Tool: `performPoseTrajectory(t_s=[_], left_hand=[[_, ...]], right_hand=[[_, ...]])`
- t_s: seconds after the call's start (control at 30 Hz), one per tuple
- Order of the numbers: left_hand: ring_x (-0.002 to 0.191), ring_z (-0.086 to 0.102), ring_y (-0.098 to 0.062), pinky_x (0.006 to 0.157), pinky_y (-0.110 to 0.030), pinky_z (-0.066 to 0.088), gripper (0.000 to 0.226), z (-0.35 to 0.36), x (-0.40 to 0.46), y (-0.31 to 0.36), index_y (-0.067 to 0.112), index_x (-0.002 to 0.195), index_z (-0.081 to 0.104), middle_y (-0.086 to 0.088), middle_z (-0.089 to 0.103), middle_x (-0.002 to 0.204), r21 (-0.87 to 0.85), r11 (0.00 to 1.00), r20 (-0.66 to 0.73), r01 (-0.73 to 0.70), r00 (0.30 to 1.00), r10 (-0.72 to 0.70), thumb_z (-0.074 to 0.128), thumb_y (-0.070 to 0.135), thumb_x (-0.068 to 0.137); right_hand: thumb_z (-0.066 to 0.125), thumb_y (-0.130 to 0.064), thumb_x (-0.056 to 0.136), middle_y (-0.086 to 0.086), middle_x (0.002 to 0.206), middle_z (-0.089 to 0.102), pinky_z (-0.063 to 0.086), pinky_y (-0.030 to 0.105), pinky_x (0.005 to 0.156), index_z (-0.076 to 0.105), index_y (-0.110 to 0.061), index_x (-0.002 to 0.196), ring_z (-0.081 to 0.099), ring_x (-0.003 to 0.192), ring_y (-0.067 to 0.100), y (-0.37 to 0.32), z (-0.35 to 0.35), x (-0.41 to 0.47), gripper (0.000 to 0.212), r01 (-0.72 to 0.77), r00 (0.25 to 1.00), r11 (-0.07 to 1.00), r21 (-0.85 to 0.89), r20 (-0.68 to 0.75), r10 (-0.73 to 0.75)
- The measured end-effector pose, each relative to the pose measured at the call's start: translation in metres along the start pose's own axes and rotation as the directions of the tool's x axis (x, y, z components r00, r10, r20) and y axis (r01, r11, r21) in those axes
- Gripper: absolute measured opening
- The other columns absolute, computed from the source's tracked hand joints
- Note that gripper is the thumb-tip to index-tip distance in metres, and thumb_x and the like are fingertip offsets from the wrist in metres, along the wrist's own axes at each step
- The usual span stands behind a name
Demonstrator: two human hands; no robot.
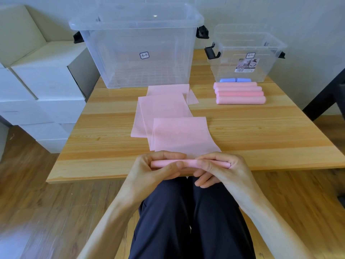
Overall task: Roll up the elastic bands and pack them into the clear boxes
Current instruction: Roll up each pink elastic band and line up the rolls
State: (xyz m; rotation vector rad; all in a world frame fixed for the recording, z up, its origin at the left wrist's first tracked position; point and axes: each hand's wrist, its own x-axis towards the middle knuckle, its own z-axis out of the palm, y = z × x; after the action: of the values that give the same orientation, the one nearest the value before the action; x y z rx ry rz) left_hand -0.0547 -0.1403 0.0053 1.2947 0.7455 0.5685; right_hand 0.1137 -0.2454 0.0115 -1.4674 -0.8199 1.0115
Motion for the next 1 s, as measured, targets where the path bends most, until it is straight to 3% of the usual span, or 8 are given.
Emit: performPoseTrajectory(t_s=[0.2,0.33,0.5,0.63,0.8,1.0], left_hand=[[0.094,0.074,-0.021,0.076,-0.023,0.059,0.025,0.0014,0.0014,-0.0014,0.009,0.099,0.077,-0.009,0.078,0.095,-0.005,1.0,-0.036,0.01,0.999,-0.01,0.071,0.023,0.079],[0.095,0.074,-0.02,0.078,-0.021,0.058,0.025,0.0005,0.001,0.0002,0.004,0.098,0.076,-0.009,0.077,0.098,-0.041,0.999,-0.003,-0.001,1.0,0.0,0.069,0.021,0.08],[0.085,0.076,-0.018,0.071,-0.018,0.057,0.022,0.0015,0.0007,0.0023,0.004,0.094,0.076,-0.01,0.078,0.089,-0.062,0.998,-0.026,-0.007,1.0,0.006,0.068,0.02,0.081],[0.092,0.075,-0.021,0.082,-0.025,0.058,0.027,-0.0009,0.0002,0.0006,0.007,0.101,0.075,-0.01,0.078,0.094,0.009,1.0,-0.001,-0.027,1.0,0.027,0.073,0.019,0.077],[0.089,0.075,-0.024,0.075,-0.025,0.06,0.022,0.0011,0.0019,-0.0001,0.007,0.091,0.077,-0.012,0.077,0.091,-0.051,0.999,-0.069,-0.004,0.998,0.0,0.073,0.021,0.075],[0.088,0.075,-0.019,0.074,-0.021,0.058,0.021,0.0001,0.0014,0.0017,0.005,0.09,0.077,-0.008,0.078,0.091,-0.059,0.998,-0.045,-0.025,0.999,0.022,0.071,0.02,0.077]], right_hand=[[0.076,-0.016,0.074,0.012,0.076,0.075,0.06,0.03,0.06,0.077,-0.011,0.097,0.074,0.069,0.027,-0.0003,0.0014,-0.0003,0.023,0.037,0.999,0.999,0.027,-0.005,-0.037],[0.075,-0.021,0.075,0.016,0.077,0.075,0.061,0.031,0.06,0.079,-0.009,0.09,0.074,0.067,0.031,-0.0003,0.0014,0.0001,0.019,0.031,0.999,0.999,0.043,-0.023,-0.03],[0.078,-0.019,0.07,0.014,0.076,0.075,0.06,0.03,0.061,0.076,-0.013,0.098,0.074,0.069,0.027,-0.0016,0.0024,-0.0011,0.029,0.012,1.0,0.999,0.033,0.028,-0.013],[0.076,-0.021,0.076,0.015,0.077,0.075,0.059,0.031,0.06,0.078,-0.007,0.09,0.074,0.069,0.029,0.0,0.0015,0.0006,0.02,0.024,1.0,1.0,0.019,-0.01,-0.024],[0.078,-0.02,0.07,0.017,0.078,0.075,0.061,0.03,0.062,0.076,-0.014,0.099,0.074,0.071,0.028,-0.0022,0.002,0.0021,0.029,0.009,1.0,0.999,0.049,-0.003,-0.009],[0.073,-0.021,0.078,0.018,0.077,0.075,0.06,0.029,0.058,0.077,-0.009,0.094,0.074,0.066,0.03,-0.0001,0.0026,0.002,0.021,0.009,0.999,0.997,0.077,-0.035,-0.006]])
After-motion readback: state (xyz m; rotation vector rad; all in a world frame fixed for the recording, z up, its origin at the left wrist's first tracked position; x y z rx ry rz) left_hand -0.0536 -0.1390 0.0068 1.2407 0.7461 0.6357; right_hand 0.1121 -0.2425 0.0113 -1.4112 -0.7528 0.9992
